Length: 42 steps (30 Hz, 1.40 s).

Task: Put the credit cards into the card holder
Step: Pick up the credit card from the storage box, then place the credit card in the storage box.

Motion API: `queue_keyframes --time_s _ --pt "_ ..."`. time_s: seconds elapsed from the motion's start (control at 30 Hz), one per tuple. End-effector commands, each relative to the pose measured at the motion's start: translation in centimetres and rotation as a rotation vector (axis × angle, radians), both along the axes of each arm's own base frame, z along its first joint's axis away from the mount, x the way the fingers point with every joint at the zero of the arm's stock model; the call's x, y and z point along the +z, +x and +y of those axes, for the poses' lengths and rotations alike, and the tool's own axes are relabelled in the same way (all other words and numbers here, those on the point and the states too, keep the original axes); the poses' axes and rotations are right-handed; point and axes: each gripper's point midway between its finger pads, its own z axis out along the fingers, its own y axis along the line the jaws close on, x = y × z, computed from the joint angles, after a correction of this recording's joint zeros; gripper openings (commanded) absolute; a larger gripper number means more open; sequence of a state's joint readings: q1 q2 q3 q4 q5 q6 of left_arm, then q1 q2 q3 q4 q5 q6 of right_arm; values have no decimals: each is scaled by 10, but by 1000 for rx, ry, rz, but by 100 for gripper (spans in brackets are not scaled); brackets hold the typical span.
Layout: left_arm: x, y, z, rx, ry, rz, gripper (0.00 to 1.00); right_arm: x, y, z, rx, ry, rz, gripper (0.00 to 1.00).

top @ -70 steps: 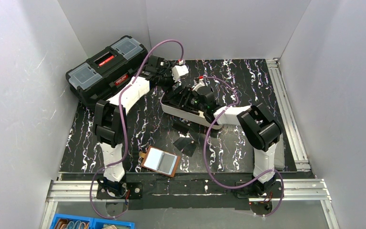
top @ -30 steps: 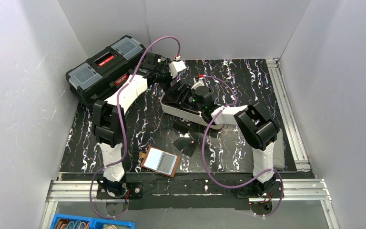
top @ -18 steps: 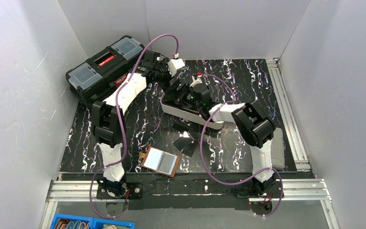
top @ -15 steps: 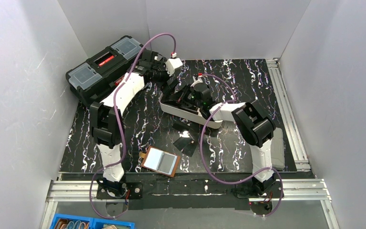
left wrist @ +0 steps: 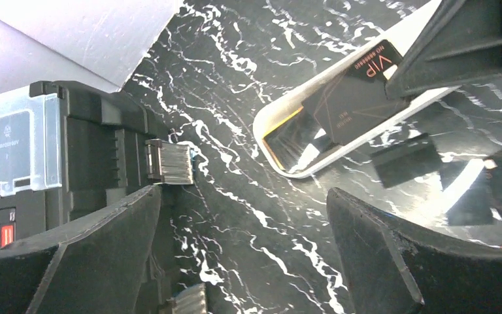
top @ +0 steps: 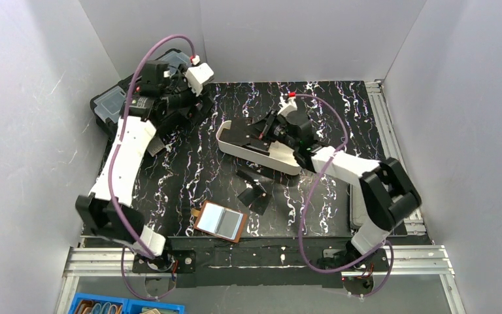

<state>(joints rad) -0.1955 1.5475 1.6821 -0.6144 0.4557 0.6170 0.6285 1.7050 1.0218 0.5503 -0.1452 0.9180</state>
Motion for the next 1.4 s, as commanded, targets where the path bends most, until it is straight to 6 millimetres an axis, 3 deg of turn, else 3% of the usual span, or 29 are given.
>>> queue_keyframes --time_s 0.0,0.1,0.2,0.33,0.53,0.73,0.93,1.0,1.1,1.17,1.37 --pt "16 -53 -8 -48 -111 64 99 48 -26 -17 65 3 -148 1" --pt "33 -80 -14 -65 -250 99 99 78 -55 -24 168 46 -203 1" --pt "51 -112 -23 -116 -400 171 99 111 -96 -29 321 92 -295 1" --pt "58 -152 -35 -175 -532 289 99 143 -145 -43 445 123 -400 1" --pt "65 -183 -50 -224 -713 442 99 180 -181 -49 568 125 -467 1" --pt "75 -203 -55 -294 -750 477 99 189 -189 -40 610 143 -448 1" --pt "81 -204 -54 -319 -723 394 98 187 -194 -29 678 149 -414 1" --pt "76 -208 -57 -363 -715 438 63 189 -194 -26 696 154 -401 1" --pt "71 -210 -60 -369 -715 464 57 192 -195 -23 715 164 -397 1" --pt "73 -212 -63 -389 -716 476 37 193 -189 -20 700 171 -391 1" --pt "75 -217 -67 -409 -723 506 34 199 -180 -10 708 195 -397 1"
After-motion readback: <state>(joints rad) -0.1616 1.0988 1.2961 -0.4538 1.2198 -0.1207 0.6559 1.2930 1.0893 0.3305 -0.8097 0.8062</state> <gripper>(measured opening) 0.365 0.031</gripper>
